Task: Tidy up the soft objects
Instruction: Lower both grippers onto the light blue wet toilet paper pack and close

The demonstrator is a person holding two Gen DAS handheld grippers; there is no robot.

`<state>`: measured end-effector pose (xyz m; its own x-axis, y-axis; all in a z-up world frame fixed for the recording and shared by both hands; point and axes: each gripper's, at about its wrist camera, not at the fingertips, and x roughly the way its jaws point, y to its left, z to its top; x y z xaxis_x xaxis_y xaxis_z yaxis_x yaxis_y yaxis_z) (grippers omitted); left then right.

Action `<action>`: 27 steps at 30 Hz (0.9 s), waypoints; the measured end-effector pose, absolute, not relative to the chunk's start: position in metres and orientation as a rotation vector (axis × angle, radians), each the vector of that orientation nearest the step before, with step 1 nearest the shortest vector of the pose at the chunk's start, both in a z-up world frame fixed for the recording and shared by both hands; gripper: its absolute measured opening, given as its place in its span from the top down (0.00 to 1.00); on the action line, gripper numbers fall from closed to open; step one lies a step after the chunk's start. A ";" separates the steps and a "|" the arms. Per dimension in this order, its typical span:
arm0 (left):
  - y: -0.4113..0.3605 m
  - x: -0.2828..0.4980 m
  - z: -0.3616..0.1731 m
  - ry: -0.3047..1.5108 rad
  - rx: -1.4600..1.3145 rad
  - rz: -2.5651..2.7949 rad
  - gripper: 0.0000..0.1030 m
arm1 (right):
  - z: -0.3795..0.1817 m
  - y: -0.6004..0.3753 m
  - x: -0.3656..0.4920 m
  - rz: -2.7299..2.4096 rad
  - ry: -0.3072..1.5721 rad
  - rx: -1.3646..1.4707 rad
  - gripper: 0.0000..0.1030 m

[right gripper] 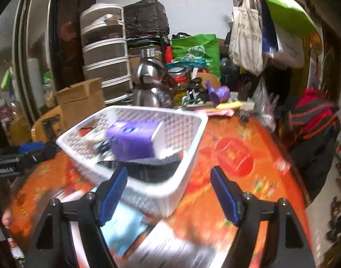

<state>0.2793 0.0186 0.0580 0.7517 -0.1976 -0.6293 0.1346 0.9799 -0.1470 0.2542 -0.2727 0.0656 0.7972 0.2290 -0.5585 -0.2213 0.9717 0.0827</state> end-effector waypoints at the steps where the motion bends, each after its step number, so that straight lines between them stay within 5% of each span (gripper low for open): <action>1: 0.018 0.265 0.049 0.707 -0.092 -0.188 0.22 | 0.060 -0.273 0.243 0.254 0.609 0.022 0.25; 14: 0.005 0.229 -0.022 0.782 -0.086 -0.279 0.23 | -0.020 -0.234 0.186 0.358 0.757 0.070 0.27; 20: -0.004 0.247 -0.035 0.816 -0.077 -0.343 0.48 | -0.032 -0.211 0.201 0.380 0.807 0.008 0.43; 27: -0.011 0.260 -0.049 0.860 -0.052 -0.364 0.58 | -0.041 -0.205 0.219 0.388 0.855 -0.011 0.47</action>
